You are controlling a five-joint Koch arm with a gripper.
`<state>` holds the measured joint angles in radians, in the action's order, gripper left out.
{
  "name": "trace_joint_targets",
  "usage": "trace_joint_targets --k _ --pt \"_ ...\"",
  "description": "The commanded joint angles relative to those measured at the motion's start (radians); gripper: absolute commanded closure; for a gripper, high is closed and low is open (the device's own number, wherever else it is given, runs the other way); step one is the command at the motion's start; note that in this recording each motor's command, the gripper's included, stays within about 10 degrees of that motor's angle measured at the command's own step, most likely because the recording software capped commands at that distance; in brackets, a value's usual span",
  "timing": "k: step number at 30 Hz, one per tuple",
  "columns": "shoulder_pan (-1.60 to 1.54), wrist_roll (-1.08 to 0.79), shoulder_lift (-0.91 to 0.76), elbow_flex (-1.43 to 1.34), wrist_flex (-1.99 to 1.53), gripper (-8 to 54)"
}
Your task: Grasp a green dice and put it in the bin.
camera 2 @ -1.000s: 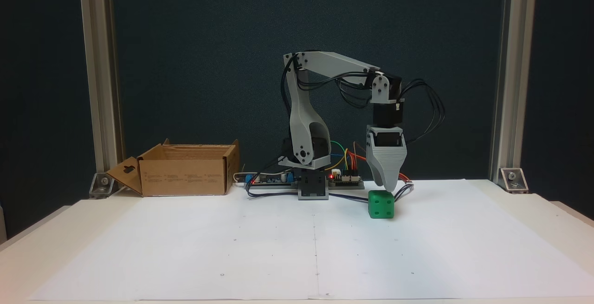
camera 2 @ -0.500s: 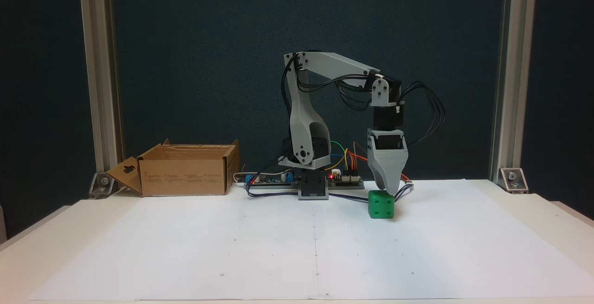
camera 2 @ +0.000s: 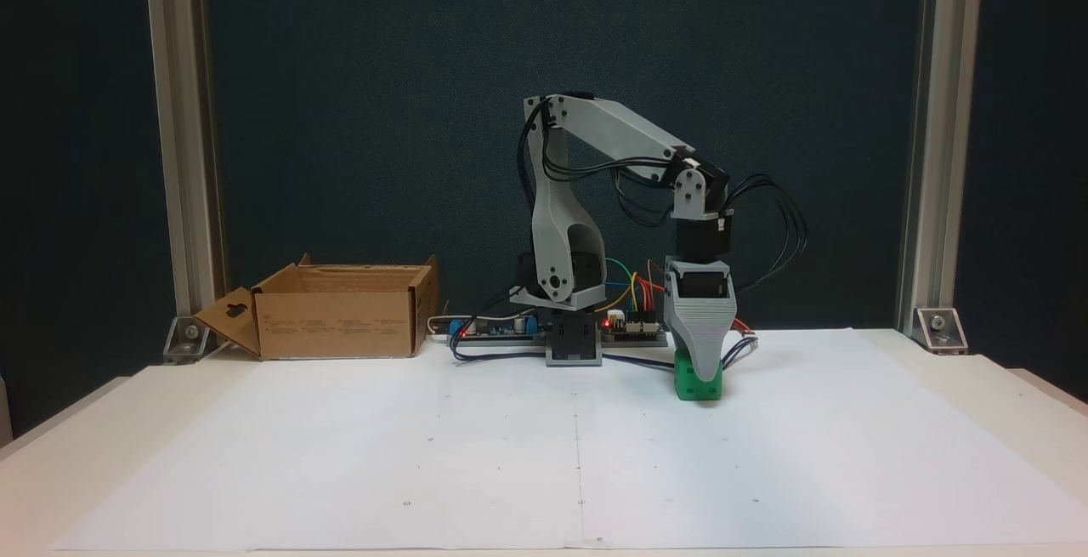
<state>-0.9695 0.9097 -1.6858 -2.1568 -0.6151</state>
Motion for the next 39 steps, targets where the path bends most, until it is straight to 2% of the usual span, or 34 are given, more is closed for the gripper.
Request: trace_joint_targets --k 1,20,27,34,37,39 --pt "0.005 0.069 -0.002 0.011 0.005 2.5" --pt "0.006 0.069 0.063 0.003 0.031 4.3" --pt "0.015 0.069 0.066 0.0 0.043 9.0" --pt "0.02 0.067 0.074 -0.002 0.063 9.1" --pt "0.02 0.069 0.077 -0.005 0.081 13.8" --pt "0.02 0.067 0.078 -0.006 0.084 13.8"
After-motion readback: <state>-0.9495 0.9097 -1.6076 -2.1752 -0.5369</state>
